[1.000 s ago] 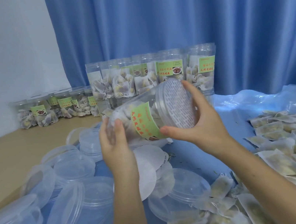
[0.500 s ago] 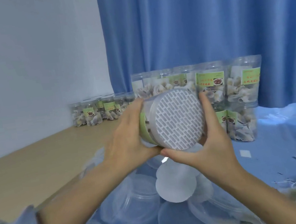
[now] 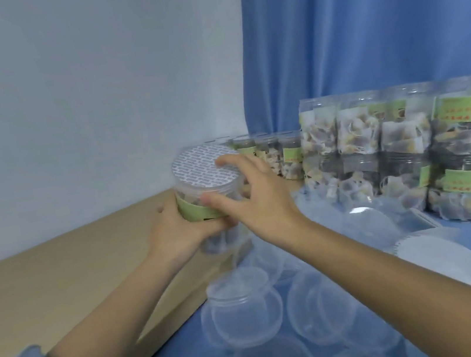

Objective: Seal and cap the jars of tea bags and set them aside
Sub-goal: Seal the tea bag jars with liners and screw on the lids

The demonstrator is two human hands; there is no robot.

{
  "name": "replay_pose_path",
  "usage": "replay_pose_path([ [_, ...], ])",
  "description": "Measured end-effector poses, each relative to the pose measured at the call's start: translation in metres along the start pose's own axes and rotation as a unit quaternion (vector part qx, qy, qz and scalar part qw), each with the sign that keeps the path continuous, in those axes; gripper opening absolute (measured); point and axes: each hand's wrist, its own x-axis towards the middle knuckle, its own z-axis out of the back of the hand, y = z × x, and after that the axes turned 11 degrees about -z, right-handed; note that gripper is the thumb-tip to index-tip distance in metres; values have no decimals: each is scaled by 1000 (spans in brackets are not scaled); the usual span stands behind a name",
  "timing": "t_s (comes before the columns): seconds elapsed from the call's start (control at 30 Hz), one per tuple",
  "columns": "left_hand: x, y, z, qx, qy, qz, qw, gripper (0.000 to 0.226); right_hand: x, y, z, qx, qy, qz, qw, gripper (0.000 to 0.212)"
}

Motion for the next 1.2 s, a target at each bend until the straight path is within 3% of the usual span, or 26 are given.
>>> replay_pose_path([
  [0.1,4,29,16,40,39,43,997,70,10,-7,-33,-25,41,-29,998,58],
  [0.2,4,58,21,72,32,73,994,79,16,-10,-56,-120,70,-45,989,73],
  [0.43,30,82,12,-1,30,109,994,50,46,-26,-80,-188,54,-64,979,80],
  [0.47,39,82,7,-35,37,111,993,56,59,-35,-77,-178,61,-73,979,82],
  [0.57,65,87,-15,-147,76,141,976,99,107,-71,-55,-138,93,-166,972,100],
  [0.63,77,85,-33,-170,88,155,969,97,126,-95,-40,-183,111,-228,950,109],
  [0.73,86,78,-54,-228,97,169,954,83,135,-117,-31,-238,85,-229,940,97],
  [0.9,86,45,-70,-262,113,154,946,71,131,-102,-13,-205,90,-194,955,77],
  [1.03,77,1,-81,-257,135,112,950,62,102,-70,9,-244,167,-99,950,70],
  [1.2,57,-63,-110,-246,162,32,955,46,72,-54,71,-274,131,-53,951,42],
])
